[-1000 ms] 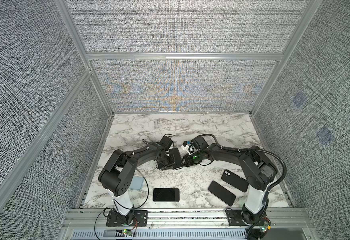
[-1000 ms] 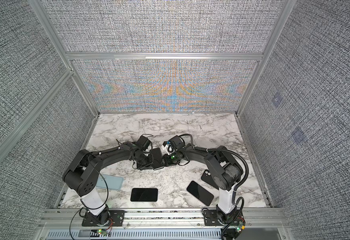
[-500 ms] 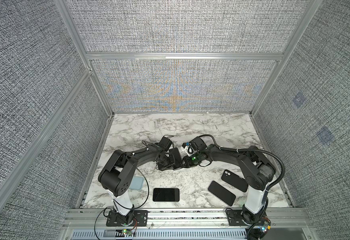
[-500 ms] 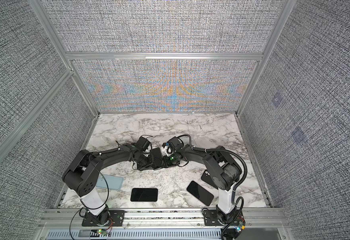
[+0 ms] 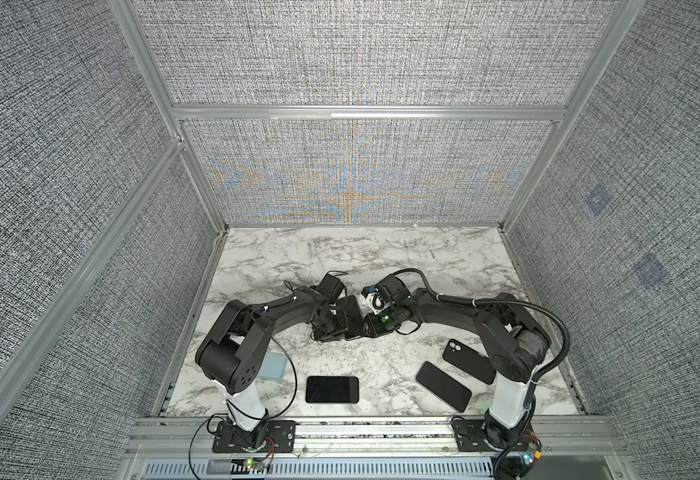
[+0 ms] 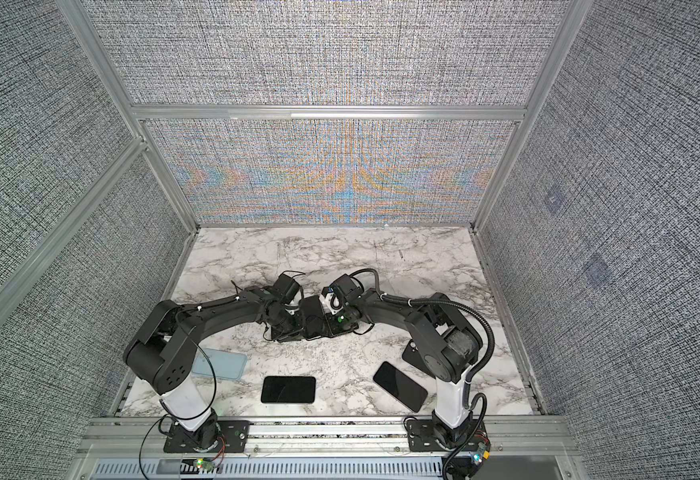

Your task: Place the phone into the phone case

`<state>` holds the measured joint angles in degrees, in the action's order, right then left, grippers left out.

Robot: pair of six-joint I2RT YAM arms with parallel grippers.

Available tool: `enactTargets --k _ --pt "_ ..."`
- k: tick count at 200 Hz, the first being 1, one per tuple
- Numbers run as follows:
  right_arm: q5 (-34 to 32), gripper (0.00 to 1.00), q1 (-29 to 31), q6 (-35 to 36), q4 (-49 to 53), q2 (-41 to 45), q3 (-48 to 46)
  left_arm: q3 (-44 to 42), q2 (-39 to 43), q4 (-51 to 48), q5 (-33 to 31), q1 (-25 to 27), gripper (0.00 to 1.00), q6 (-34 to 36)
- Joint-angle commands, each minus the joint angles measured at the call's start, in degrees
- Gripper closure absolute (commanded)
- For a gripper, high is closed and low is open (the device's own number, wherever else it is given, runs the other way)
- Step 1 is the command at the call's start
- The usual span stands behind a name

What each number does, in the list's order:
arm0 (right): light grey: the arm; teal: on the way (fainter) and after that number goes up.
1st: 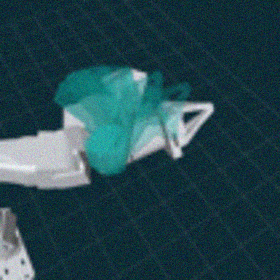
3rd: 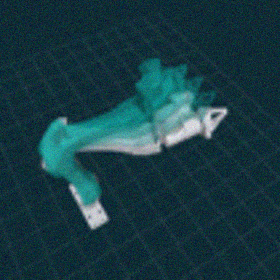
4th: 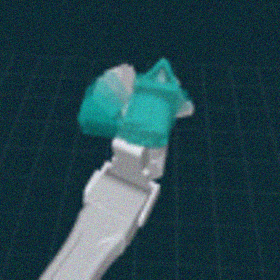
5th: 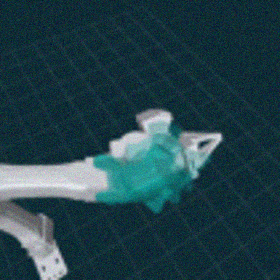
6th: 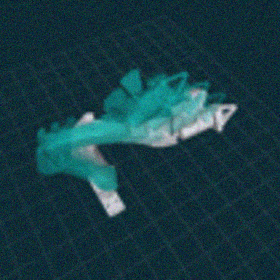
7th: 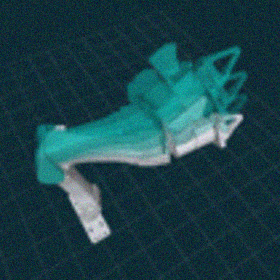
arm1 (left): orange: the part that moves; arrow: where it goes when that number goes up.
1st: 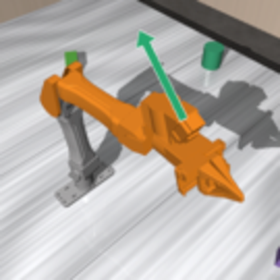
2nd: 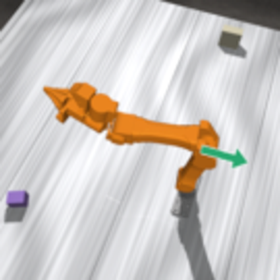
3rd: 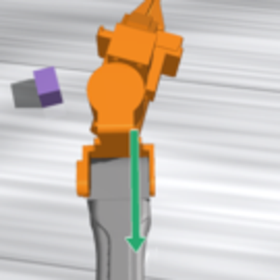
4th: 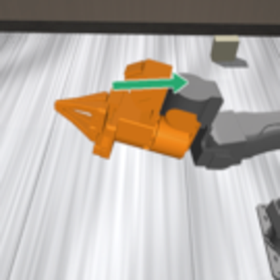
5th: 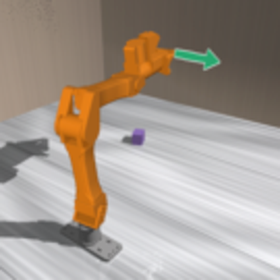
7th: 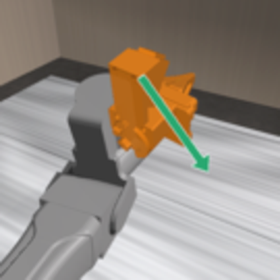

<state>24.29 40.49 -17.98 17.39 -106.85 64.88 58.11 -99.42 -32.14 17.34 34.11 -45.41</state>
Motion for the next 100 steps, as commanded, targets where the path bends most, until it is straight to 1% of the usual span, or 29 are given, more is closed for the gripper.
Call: enactTargets --k 1,9,27,54,100 --pt "-0.54 0.64 0.1 1.36 1.85 0.78 0.66 1.2 1.31 -3.5 -2.29 -0.07 0.71 1.18" --pt "-0.73 0.64 0.04 1.45 2.18 0.9 0.88 1.47 1.36 -3.84 -2.48 -0.09 0.68 1.3" --pt "-1.37 0.64 0.03 1.61 2.71 1.42 1.15 1.62 1.27 -2.81 -1.48 -0.09 0.66 1.05" --pt "-2.47 0.64 0.05 1.45 3.33 2.23 1.34 0.82 0.58 0.75 1.56 0.04 0.66 -0.29" --pt "-3.03 0.65 0.04 0.59 2.89 1.99 1.06 0.64 -1.03 1.82 1.55 0.04 0.67 -0.37"
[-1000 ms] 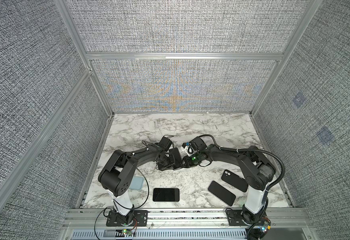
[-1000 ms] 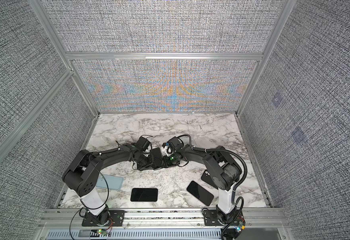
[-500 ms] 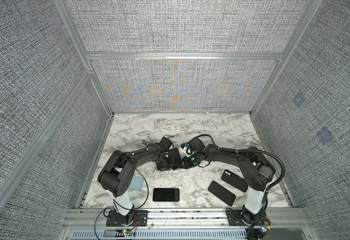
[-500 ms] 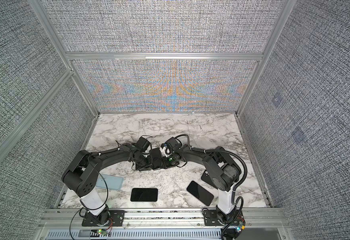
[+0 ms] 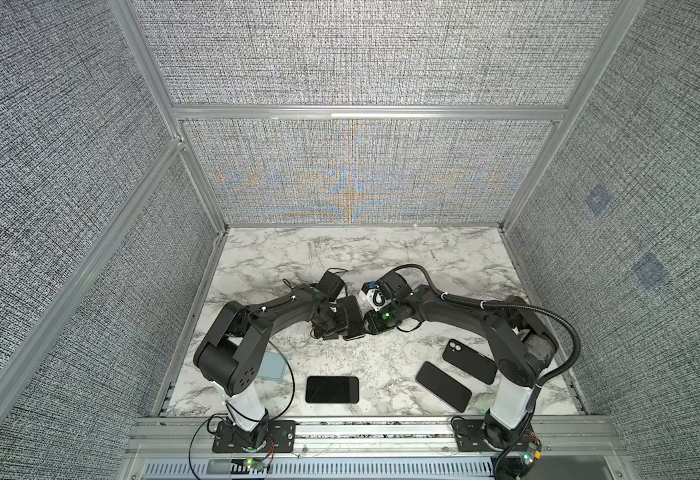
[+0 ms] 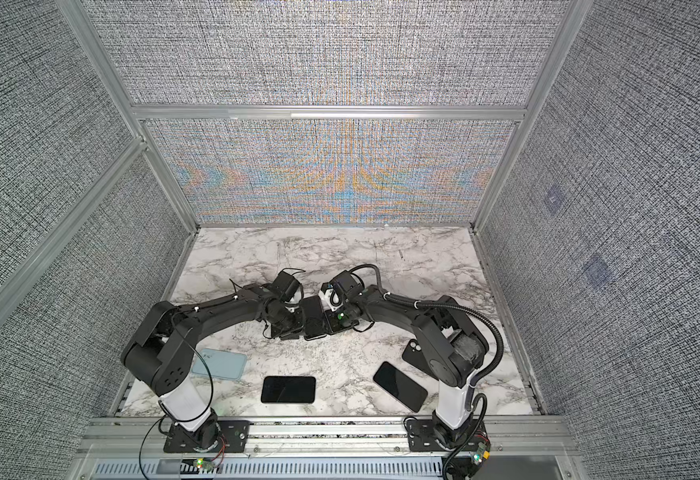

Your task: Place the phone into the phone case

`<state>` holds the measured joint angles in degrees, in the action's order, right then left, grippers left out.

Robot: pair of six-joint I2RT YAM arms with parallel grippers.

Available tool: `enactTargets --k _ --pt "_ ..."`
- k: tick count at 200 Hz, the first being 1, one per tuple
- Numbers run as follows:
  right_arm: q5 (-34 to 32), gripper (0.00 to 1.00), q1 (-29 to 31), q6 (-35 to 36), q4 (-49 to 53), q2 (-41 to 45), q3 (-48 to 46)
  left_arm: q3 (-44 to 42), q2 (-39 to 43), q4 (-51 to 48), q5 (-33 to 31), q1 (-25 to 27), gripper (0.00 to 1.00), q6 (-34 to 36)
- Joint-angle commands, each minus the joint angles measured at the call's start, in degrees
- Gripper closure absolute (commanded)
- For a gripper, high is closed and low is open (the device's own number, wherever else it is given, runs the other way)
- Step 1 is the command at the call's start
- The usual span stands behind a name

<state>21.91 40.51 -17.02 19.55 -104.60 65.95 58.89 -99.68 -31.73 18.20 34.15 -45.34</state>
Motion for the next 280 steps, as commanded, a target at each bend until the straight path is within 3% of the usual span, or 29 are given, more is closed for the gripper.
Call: enactTargets --k 1,176,280 --pt "-0.64 0.65 0.01 -0.38 0.7 -0.3 0.02 -0.17 -0.77 1.4 0.7 -0.03 0.67 -0.44" --pt "1.47 0.86 0.87 -1.88 -1.01 -3.02 0.51 -0.8 -2.15 4.11 1.19 -0.14 0.73 -0.45" --pt "3.97 0.91 1.39 -3.02 -2.94 -4.85 0.5 -2.19 -2.28 7.38 3.25 0.02 0.74 -1.63"
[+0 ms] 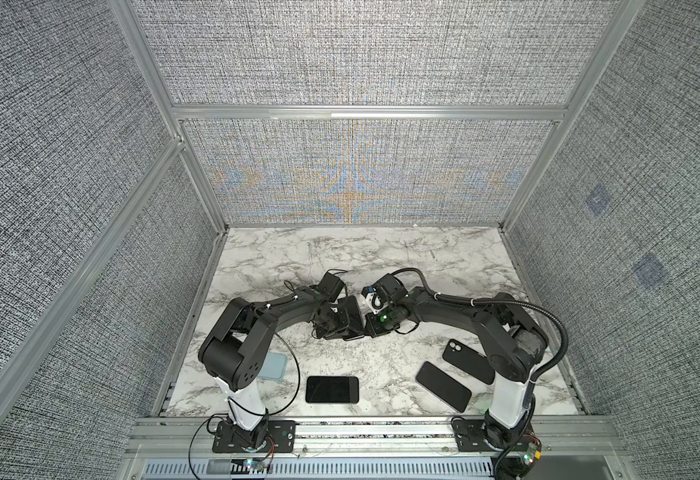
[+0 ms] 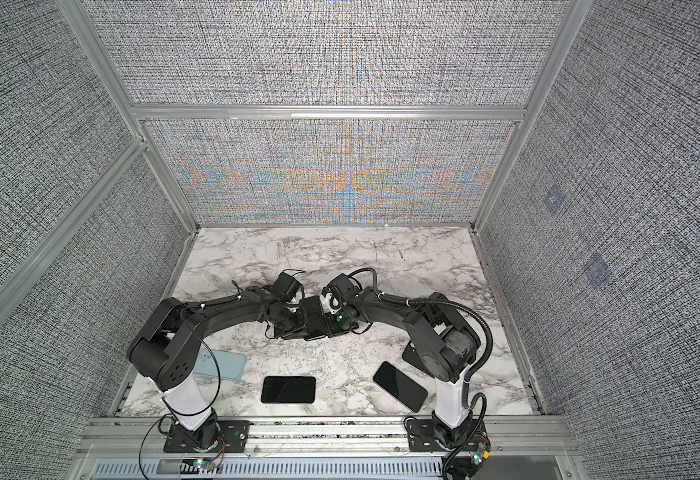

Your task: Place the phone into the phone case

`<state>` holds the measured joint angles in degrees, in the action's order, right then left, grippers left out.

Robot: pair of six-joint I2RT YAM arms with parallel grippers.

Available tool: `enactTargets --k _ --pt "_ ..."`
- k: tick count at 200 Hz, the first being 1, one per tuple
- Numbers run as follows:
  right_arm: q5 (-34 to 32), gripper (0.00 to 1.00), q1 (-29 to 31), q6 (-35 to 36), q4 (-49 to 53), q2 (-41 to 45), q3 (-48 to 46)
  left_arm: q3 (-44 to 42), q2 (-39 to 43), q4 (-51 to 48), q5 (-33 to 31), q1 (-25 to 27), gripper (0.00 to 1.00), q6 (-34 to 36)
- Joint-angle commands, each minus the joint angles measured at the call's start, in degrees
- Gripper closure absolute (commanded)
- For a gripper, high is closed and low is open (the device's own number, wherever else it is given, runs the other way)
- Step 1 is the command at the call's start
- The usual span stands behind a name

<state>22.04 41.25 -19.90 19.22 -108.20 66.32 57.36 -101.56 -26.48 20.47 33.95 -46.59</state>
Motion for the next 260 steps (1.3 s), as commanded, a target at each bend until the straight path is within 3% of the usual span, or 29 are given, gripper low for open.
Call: enactTargets --k 1,117,164,201,214,260 --pt "3.86 0.91 0.61 -0.14 -2.57 -1.23 0.12 -0.67 -0.4 2.18 1.02 0.18 0.74 -0.41" --pt "5.37 0.97 0.76 -1.46 -5.6 -4.4 -0.67 -1.18 -0.39 2.57 1.15 0.15 0.75 -0.43" --pt "2.93 0.98 0.67 -0.26 -2.99 -2.24 0.03 -1.28 1.23 1.35 -0.4 0.06 0.75 -0.07" --pt "-1.23 0.91 0.64 -0.56 -0.02 1.84 1.32 -2.36 5.67 1.41 -2.49 -1.06 0.73 -1.28" --pt "-3.23 0.85 0.75 -2.27 -0.06 2.72 1.24 -2.93 7.23 2.99 -2.03 -1.34 0.72 -2.54" --pt "-9.97 0.79 2.41 -10.04 -1.53 4.37 0.12 -4.58 7.95 8.17 0.91 -1.46 0.58 -6.85"
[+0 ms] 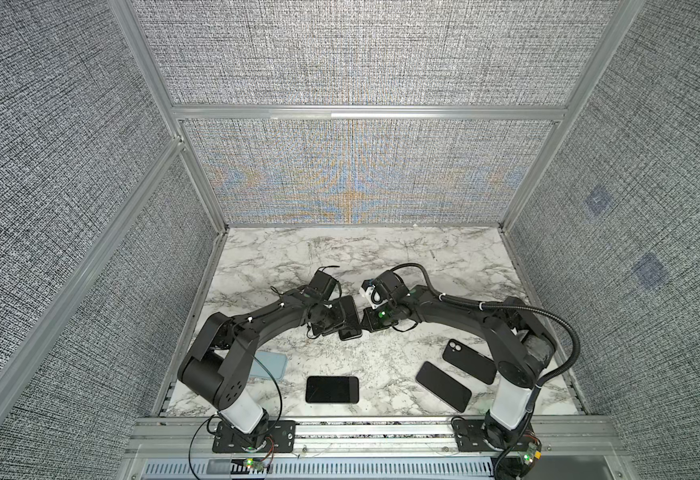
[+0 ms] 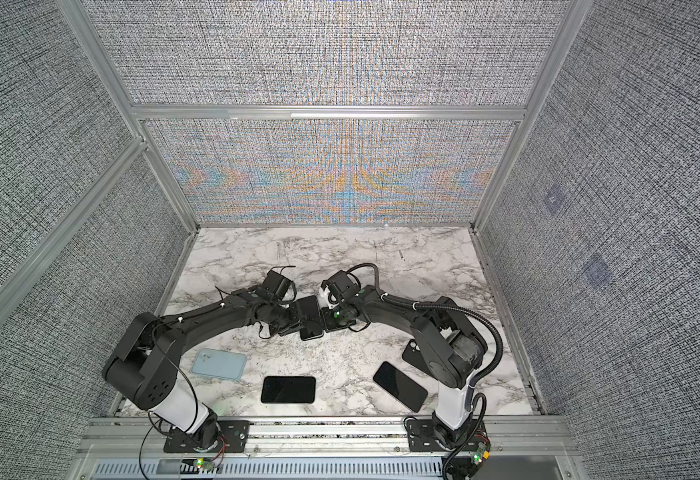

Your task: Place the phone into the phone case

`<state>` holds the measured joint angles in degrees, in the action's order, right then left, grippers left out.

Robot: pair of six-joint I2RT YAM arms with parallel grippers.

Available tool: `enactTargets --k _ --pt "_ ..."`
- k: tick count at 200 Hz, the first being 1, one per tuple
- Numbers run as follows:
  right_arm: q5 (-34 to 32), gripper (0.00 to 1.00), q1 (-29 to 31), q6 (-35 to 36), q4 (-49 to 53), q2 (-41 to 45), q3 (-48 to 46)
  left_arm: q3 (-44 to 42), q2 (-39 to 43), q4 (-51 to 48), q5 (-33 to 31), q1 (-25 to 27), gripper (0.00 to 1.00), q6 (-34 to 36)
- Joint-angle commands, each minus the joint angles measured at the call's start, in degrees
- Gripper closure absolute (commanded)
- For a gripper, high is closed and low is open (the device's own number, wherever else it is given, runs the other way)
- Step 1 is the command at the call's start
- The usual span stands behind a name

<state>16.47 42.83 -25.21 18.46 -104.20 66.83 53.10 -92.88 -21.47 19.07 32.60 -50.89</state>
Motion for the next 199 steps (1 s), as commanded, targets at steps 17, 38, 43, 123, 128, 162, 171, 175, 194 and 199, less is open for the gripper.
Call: enactTargets --k 17,38,43,123,128,162,171,175,194,199 --pt "-5.13 0.78 1.51 -5.67 -1.36 0.25 -0.47 -0.6 -2.12 2.75 2.46 -0.43 0.57 -2.59" --pt "-5.64 0.77 1.99 -6.0 -1.28 -0.76 -0.04 -1.83 -2.01 3.31 2.66 -0.93 0.55 -3.06" --pt "-5.74 0.77 2.1 -6.15 -1.23 -0.96 0.04 -1.99 -1.96 3.18 2.53 -1.08 0.54 -2.97" --pt "-5.31 0.8 2.35 -5.92 -0.62 -3.31 1.6 -2.99 -3.11 3.13 2.08 -2.01 0.5 -1.6" --pt "-5.25 0.8 2.37 -5.94 -0.59 -3.43 1.64 -3.0 -3.41 3.34 2.35 -2.02 0.5 -1.64" --pt "-4.81 0.83 2.52 -5.88 -0.53 -3.99 1.82 -2.85 -4.63 5.26 3.9 -2.06 0.56 -1.7" --pt "-4.7 0.83 2.49 -5.8 -0.44 -4.24 1.85 -2.88 -4.6 5.39 3.98 -2.1 0.57 -1.7" --pt "-4.69 0.84 2.45 -5.74 -0.34 -4.23 1.82 -2.85 -4.67 5.4 4.02 -2.05 0.57 -1.68" --pt "-4.12 0.86 2.59 -5.84 -0.35 -4.68 1.85 -3.11 -4.46 5.43 3.91 -2.07 0.59 -1.73" --pt "-4.01 0.87 2.55 -5.82 -0.36 -4.83 1.93 -3.26 -4.48 5.39 3.88 -2.03 0.59 -1.69"
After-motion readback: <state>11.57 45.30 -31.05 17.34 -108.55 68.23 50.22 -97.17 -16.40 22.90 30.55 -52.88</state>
